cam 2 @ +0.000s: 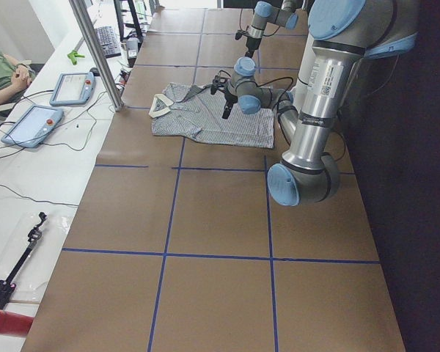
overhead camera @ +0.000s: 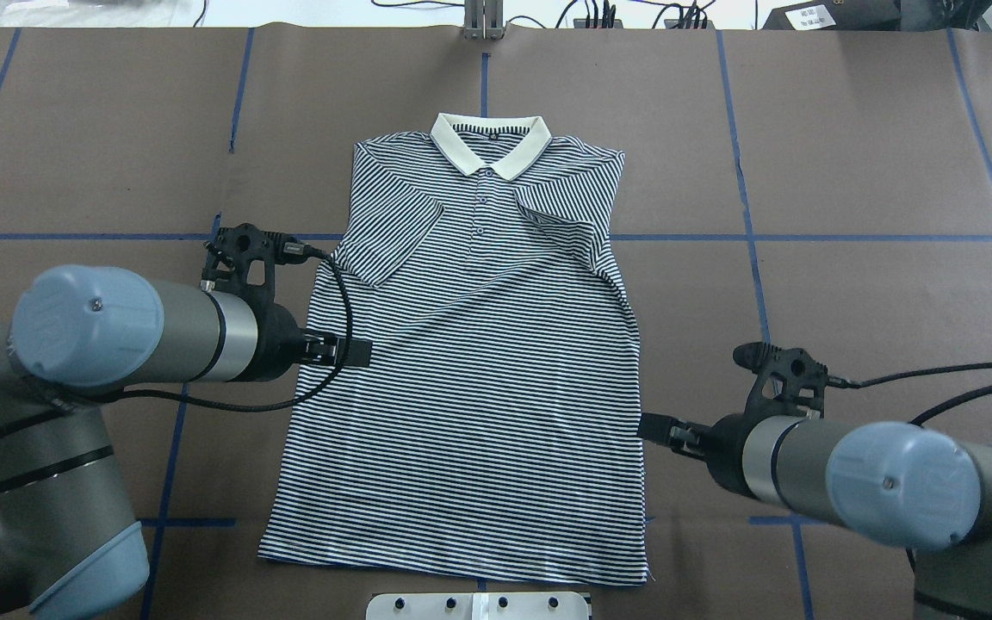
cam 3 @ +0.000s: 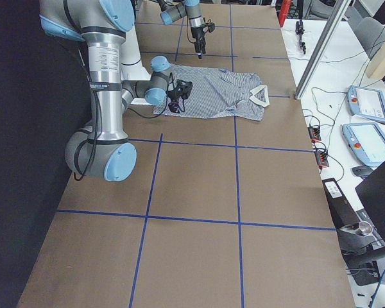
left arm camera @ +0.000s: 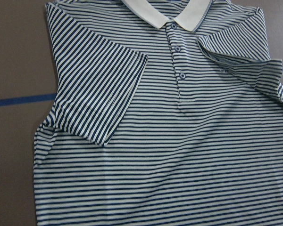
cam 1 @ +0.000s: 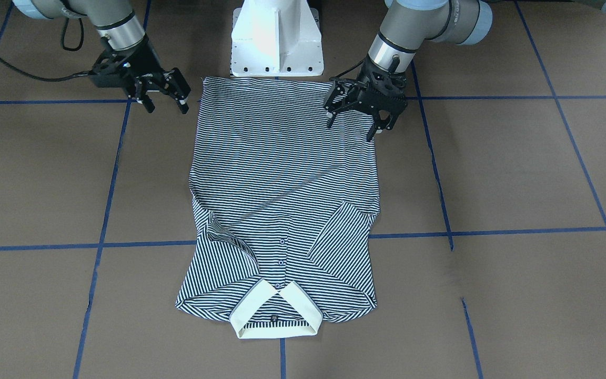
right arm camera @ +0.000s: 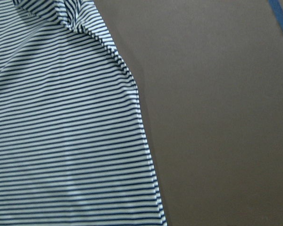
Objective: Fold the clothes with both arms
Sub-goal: 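Move both grippers down to the shirt hem corners nearest the robot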
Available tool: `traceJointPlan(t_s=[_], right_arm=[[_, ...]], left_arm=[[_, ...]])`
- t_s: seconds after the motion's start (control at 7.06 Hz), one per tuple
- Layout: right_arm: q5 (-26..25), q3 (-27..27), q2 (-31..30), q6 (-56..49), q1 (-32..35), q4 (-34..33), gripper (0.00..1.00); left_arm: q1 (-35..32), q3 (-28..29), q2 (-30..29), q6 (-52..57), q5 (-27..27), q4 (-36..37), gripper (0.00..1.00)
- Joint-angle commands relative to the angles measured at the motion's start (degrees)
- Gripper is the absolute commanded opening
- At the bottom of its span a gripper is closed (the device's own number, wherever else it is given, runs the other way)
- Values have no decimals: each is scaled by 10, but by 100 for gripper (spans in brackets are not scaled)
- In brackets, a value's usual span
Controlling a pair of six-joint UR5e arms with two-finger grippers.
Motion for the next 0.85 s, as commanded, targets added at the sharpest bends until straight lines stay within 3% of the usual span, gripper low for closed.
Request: traceJointPlan(t_s=[0.0, 0.14, 0.28, 0.71], right_arm=[[-85, 31, 18, 57, -95, -86, 94], [-99, 31, 18, 57, -108, -87, 94], [-101, 31, 18, 57, -110, -87, 95], [-114, 30, 18, 57, -118, -87, 95]], left_arm=[[84, -29, 65, -92, 60, -2, 85], [123, -29, 79, -135, 80, -2, 75], [152, -30, 101, -154, 104, -2, 71], [183, -30, 136, -156, 107, -2, 71]])
